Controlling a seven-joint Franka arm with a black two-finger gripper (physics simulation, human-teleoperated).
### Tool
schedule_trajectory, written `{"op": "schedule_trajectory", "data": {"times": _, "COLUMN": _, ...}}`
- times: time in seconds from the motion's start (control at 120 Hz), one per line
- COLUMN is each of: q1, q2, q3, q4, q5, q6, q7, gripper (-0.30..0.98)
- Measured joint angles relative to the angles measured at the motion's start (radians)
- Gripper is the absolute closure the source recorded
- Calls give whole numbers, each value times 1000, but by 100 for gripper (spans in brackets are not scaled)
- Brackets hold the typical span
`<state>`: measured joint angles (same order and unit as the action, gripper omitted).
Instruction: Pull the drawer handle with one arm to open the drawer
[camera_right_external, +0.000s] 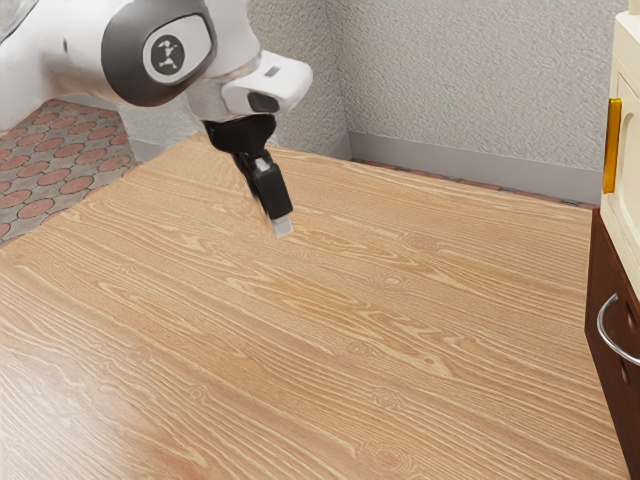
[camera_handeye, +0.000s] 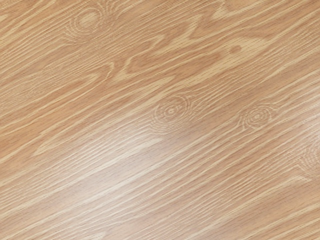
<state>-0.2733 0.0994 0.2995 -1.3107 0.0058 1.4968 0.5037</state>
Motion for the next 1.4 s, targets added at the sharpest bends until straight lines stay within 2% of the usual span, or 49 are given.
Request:
{"op": "schedule_trajectory", "data": {"times": 0.058, "q1": -37, "q2": 11, "q3": -5, "q4": -13, "q5": 29, "q6": 62, "q7": 41, "gripper": 0}}
{"op": "schedule_trajectory", "data": {"times": 0.233, "q1": -23, "q2": 27, "q3": -7, "q4": -34, "q5": 68, "q6": 197, "q7": 176, "gripper": 0}}
{"op": "schedule_trajectory", "data": {"times": 0.533, "q1": -163, "q2": 1, "q3": -2, "q4": -211, "q5": 101, "q6": 416, "q7": 361, "gripper": 0}}
{"op": "schedule_trajectory", "data": {"times": 0.742, "q1": -233, "q2": -3, "q3": -7, "q4": -239, "q5": 136, "q6": 476, "q7": 454, "gripper": 0}}
{"op": "schedule_trajectory", "data": {"times": 1.083, "q1": -266, "q2": 12, "q3": -5, "q4": -255, "q5": 138, "q6": 508, "q7": 556, "gripper": 0}}
{"op": "schedule_trajectory", "data": {"times": 1.4, "q1": -333, "q2": 74, "q3": -20, "q4": -255, "q5": 146, "q6": 617, "q7": 667, "gripper": 0}}
